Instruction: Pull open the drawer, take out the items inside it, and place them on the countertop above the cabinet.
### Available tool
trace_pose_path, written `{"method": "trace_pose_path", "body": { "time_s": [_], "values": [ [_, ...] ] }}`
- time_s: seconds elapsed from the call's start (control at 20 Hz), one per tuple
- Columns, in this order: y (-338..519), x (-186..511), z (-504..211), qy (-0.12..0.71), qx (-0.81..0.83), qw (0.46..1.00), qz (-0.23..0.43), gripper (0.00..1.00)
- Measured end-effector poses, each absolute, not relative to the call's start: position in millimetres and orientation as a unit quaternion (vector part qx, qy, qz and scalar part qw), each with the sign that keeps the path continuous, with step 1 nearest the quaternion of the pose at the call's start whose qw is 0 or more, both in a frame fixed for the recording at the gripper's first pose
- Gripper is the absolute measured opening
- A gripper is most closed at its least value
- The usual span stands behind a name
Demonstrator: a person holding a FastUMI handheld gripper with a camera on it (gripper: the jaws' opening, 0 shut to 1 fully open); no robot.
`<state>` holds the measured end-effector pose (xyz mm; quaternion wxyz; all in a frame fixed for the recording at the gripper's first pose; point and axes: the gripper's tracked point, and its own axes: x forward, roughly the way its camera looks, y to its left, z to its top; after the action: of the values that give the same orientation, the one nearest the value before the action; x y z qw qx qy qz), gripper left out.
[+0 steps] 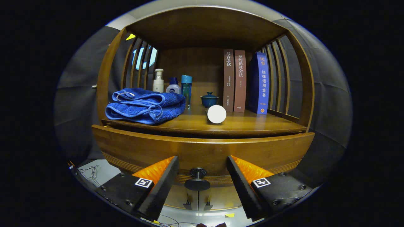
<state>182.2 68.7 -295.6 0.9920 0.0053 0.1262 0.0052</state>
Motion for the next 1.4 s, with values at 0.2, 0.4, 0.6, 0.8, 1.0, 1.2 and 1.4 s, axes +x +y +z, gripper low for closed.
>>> {"method": "trace_pose_path", "body": {
  "time_s": [0.2, 0.4, 0.6, 0.8, 1.0, 1.2, 1.4],
  "values": [
    [68, 195, -296, 0.122, 0.009, 0.993, -0.006, 0.99],
    [70, 194, -297, 0.114, -0.001, 0.993, -0.010, 0.99],
    [69, 195, -298, 0.118, -0.001, 0.993, -0.012, 0.99],
    [73, 194, -296, 0.124, -0.003, 0.992, -0.001, 0.99],
    [73, 177, -260, 0.105, 0.001, 0.994, 0.008, 0.99],
    [76, 146, -201, 0.077, 0.017, 0.997, 0.025, 0.99],
    [74, 108, -140, 0.051, 0.017, 0.998, 0.042, 0.99]
  ]
}}
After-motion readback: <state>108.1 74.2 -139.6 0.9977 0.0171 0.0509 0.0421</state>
